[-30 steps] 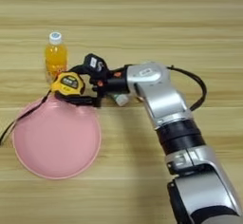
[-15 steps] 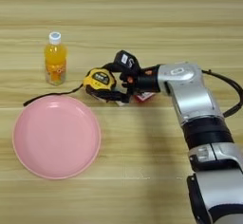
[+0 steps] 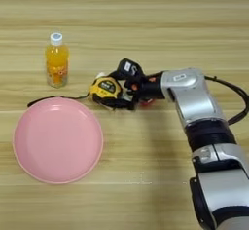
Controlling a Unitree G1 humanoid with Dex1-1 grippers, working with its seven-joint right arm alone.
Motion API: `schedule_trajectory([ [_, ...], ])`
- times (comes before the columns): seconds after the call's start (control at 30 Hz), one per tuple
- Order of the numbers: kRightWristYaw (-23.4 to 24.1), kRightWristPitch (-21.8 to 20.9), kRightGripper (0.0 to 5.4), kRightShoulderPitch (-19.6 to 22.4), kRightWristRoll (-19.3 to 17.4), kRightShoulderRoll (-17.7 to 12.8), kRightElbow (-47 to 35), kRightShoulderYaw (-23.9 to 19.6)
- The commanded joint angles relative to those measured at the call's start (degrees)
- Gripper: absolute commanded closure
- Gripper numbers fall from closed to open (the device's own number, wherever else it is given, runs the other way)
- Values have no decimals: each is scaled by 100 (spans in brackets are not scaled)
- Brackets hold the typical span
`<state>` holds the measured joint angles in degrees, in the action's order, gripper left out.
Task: Move the objects on the table
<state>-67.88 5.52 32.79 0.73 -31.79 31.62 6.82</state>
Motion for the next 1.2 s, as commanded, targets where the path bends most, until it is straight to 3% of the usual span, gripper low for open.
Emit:
schedule_trajectory([
  [0.03,169,-188,123,513,-61,-146,-313,-101],
  [0.53,159,-167,124,401,-37,-106,-453,21],
  [1.1,320,-509,124,442,282,101,396,323],
  [1.13,332,-531,87,452,289,106,418,325],
  [1.2,372,-572,69,475,301,118,450,321],
])
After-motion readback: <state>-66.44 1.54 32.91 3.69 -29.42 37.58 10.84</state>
